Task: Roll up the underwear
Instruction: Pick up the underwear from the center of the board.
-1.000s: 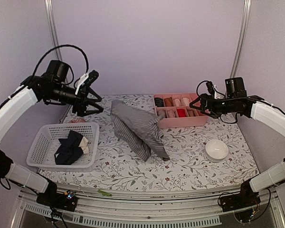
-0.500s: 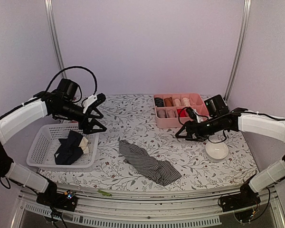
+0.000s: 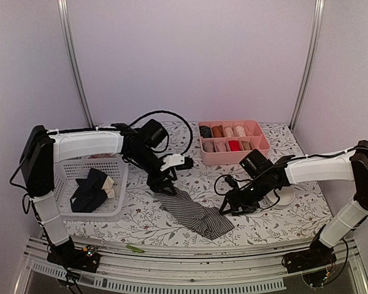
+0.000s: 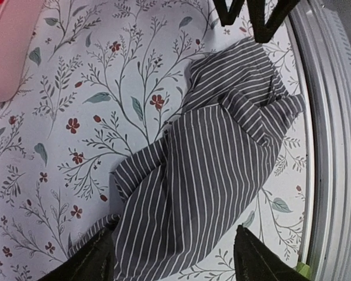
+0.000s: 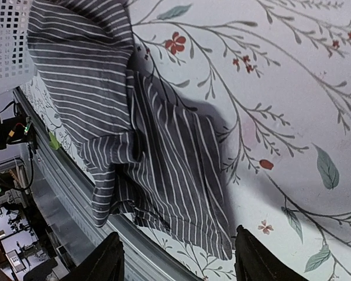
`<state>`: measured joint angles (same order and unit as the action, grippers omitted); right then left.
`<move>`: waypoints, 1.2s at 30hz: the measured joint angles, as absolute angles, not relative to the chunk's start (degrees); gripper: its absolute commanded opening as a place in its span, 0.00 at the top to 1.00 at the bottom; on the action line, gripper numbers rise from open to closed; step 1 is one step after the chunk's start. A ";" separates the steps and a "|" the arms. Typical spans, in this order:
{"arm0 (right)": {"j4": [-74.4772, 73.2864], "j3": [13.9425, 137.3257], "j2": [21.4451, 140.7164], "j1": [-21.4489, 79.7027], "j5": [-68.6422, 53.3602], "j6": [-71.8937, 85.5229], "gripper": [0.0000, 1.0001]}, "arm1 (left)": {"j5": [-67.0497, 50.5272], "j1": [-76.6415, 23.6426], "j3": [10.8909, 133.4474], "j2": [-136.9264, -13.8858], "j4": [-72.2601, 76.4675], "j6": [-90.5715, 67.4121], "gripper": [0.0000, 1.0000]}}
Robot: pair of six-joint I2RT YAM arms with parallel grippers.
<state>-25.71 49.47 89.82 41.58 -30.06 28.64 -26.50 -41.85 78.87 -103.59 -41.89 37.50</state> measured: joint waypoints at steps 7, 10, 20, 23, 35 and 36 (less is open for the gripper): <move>-24.16 48.47 93.84 46.72 -27.24 33.36 0.41 | -23.16 -45.30 86.35 -113.67 -41.74 37.65 0.39; -24.38 50.52 96.27 48.01 -25.23 34.33 0.43 | -21.71 -46.00 87.94 -118.04 -41.47 37.78 0.40; -24.16 52.95 98.78 51.86 -20.82 36.97 0.86 | -17.02 -46.98 88.03 -123.00 -41.17 38.63 0.82; -24.21 53.01 99.48 52.49 -19.79 37.80 1.00 | -17.91 -46.59 86.19 -120.79 -41.36 39.03 0.99; -35.66 69.17 94.72 44.91 -10.96 33.41 1.00 | -34.87 -34.46 101.30 -109.69 -42.94 37.67 1.00; -36.01 70.89 93.06 42.92 -10.35 32.91 1.00 | -36.03 -33.32 103.50 -109.69 -42.92 37.45 1.00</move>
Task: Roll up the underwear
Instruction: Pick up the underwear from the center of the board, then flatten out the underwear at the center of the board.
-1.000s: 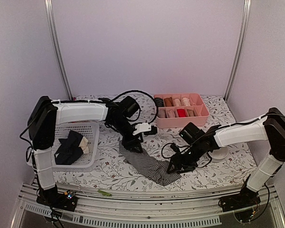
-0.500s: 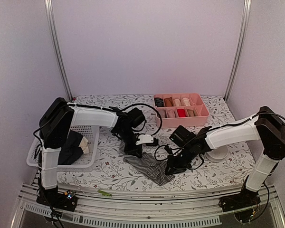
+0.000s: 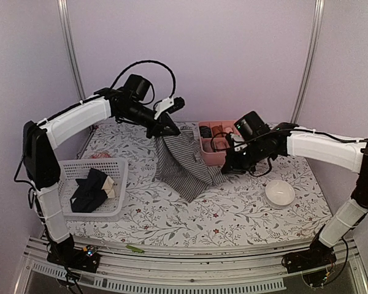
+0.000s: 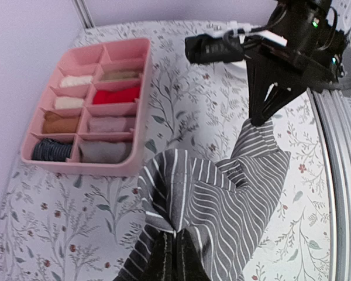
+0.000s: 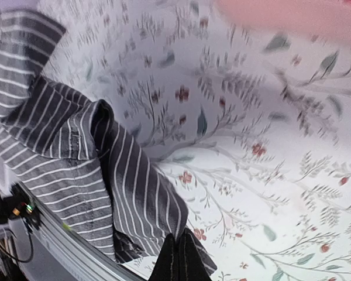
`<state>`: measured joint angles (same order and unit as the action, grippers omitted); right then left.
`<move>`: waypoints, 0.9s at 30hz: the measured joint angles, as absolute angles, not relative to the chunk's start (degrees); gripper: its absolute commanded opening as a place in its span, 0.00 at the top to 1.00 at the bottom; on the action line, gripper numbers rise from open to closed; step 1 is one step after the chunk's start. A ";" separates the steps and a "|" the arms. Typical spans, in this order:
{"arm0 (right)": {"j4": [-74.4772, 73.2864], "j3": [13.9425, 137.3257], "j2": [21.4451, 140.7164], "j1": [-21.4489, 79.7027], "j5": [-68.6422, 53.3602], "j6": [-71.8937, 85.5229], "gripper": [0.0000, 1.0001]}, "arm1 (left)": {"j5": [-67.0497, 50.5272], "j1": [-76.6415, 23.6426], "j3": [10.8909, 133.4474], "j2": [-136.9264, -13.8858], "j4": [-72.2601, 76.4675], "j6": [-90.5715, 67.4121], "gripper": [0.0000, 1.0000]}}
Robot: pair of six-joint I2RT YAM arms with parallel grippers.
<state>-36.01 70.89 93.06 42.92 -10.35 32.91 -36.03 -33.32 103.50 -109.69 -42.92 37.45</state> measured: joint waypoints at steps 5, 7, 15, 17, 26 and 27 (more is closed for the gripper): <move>-37.08 77.91 85.93 36.51 -9.32 30.02 1.00 | -39.92 -30.26 109.47 -108.66 -42.24 37.36 1.00; -37.08 78.59 83.55 36.23 -10.22 29.02 1.00 | -42.15 -30.35 108.01 -106.67 -41.78 38.68 0.96; -38.30 53.84 74.96 39.88 -24.77 28.75 0.17 | -45.71 -33.23 74.61 -86.72 -42.44 51.29 0.04; -42.22 48.53 74.74 40.99 -24.93 29.17 0.17 | -45.25 -33.93 67.72 -84.05 -42.81 51.96 0.04; -42.15 53.43 77.38 40.49 -23.88 29.67 0.44 | -38.57 -34.48 58.48 -79.83 -38.33 50.46 0.15; -40.82 54.33 79.77 40.60 -23.97 29.52 0.46 | -37.12 -34.94 59.02 -81.08 -37.52 50.06 0.19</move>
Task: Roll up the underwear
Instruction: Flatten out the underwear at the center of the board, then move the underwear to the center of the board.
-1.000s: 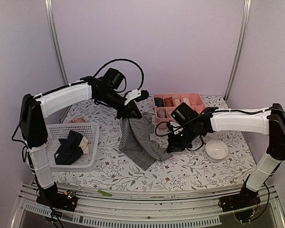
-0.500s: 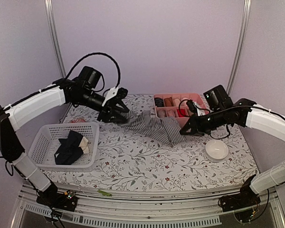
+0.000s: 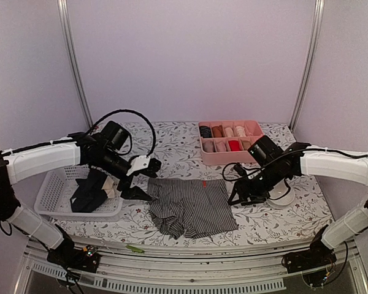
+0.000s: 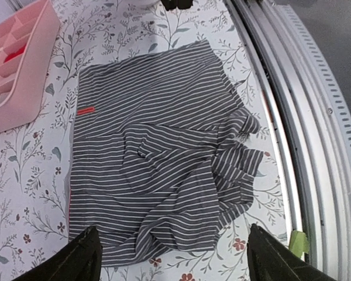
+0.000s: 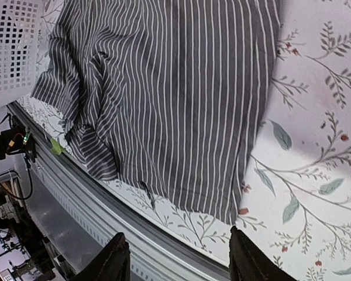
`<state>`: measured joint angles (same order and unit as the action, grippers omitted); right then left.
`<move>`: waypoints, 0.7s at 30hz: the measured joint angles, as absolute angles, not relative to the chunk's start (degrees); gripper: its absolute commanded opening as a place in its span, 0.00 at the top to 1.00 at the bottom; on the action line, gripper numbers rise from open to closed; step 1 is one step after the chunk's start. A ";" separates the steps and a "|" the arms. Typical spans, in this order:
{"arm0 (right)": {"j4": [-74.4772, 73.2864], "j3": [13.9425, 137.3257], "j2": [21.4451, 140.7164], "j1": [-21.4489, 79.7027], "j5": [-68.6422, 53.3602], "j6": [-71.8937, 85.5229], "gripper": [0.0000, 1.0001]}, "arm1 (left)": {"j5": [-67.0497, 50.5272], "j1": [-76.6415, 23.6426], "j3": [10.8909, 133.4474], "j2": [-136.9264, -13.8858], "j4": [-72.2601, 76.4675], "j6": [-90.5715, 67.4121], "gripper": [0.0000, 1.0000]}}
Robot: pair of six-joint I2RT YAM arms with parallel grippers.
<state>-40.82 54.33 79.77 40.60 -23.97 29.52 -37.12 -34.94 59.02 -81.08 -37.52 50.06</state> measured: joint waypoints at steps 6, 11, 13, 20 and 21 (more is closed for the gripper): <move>-34.65 61.52 94.85 41.76 -23.66 27.29 0.57 | -30.50 -39.70 64.38 -92.53 -35.35 48.23 0.43; -30.24 65.14 102.74 43.20 -23.27 25.50 0.63 | -27.79 -43.27 67.55 -99.04 -35.29 47.46 0.57; -29.43 64.86 104.49 43.83 -23.24 24.82 0.64 | -26.74 -44.77 67.70 -100.49 -35.22 47.46 0.63; -28.32 58.22 103.11 44.21 -22.98 22.02 0.67 | -21.56 -52.05 67.53 -107.15 -35.70 48.45 0.83; -28.49 57.08 102.15 44.25 -22.92 21.61 0.67 | -21.12 -52.82 67.31 -107.72 -36.21 48.80 0.83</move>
<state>-28.49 57.08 102.15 44.25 -22.92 21.61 -21.12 -52.82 67.31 -107.72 -36.21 48.80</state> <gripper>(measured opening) 0.336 0.181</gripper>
